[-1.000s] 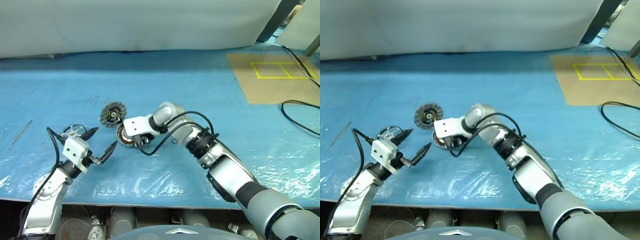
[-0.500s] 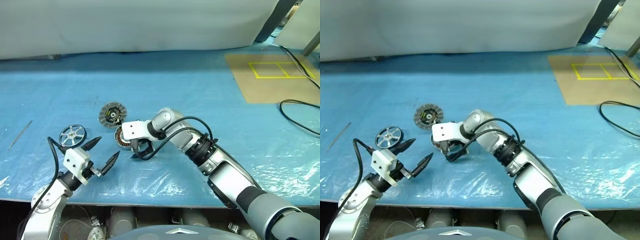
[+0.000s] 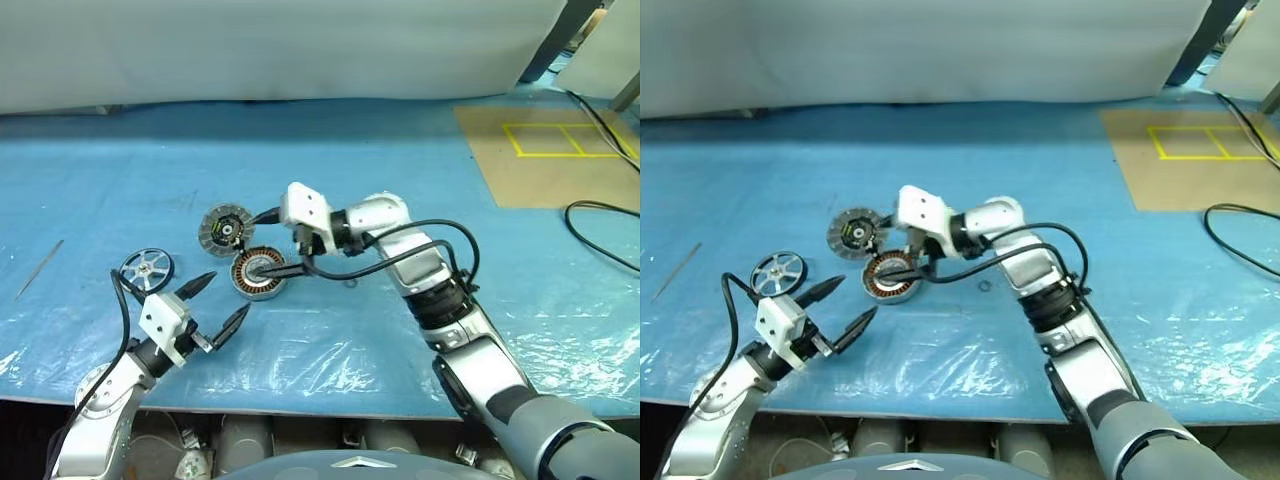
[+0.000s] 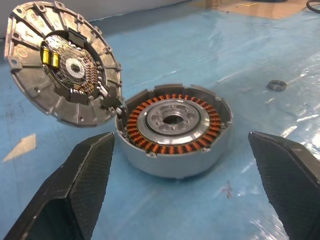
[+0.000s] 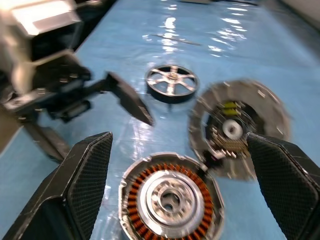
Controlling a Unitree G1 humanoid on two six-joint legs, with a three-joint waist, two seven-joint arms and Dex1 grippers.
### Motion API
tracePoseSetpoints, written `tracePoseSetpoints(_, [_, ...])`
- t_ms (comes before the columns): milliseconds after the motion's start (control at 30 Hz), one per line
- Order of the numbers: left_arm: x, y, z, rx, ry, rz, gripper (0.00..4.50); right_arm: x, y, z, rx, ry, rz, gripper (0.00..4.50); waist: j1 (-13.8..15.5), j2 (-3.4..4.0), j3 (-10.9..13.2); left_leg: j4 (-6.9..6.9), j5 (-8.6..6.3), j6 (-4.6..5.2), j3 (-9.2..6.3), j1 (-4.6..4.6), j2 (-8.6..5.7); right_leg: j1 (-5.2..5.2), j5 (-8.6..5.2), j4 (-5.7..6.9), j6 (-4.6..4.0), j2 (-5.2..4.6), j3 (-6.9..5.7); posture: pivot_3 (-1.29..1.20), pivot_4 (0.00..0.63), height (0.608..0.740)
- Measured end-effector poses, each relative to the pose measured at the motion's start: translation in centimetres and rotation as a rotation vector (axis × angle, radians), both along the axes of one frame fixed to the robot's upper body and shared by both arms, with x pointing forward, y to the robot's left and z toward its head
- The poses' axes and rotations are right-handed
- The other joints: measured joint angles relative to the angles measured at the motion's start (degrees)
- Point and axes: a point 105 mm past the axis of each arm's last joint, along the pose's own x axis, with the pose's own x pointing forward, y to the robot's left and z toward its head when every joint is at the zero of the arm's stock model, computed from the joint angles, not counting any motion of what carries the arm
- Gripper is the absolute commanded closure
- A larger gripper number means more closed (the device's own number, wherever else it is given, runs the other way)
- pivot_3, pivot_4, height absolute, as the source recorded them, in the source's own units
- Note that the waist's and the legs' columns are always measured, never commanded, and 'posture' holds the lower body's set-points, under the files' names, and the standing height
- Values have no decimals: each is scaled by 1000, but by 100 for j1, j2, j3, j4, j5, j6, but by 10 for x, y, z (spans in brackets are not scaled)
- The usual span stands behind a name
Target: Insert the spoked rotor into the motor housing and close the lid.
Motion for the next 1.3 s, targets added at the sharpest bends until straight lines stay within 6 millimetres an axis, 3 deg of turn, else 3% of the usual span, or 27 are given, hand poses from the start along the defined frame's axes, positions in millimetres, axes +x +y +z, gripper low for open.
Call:
tracePoseSetpoints(200, [-13, -1, -3, -21, 28, -4, 0, 15, -66, -41, -27, 116, -261, 13, 9, -2, 3, 2, 0, 1, -1, 6, 0, 5, -7, -1, -11, 1, 1, 0, 150, 740])
tracePoseSetpoints(433, [-17, -4, 3, -30, 35, -16, 0, -1, -107, -80, -110, 168, -319, 13, -5, -2, 3, 4, -10, 19, 0, 6, -1, 8, -8, -8, -11, 3, 3, 0, 150, 740])
tracePoseSetpoints(667, [-19, -7, 4, -28, 62, -30, 0, -14, -110, -91, -106, 215, -292, 13, -5, -2, 4, 10, -12, 23, -1, 12, 0, 15, -9, -5, -11, 3, 3, 0, 150, 740])
tracePoseSetpoints(1300, [-16, -10, 11, -24, 78, -41, 0, -14, -127, -94, -165, 145, -300, 13, 1, -2, 3, 11, -12, 23, -2, 13, -1, 20, -9, -7, -10, 3, 2, 0, 150, 740])
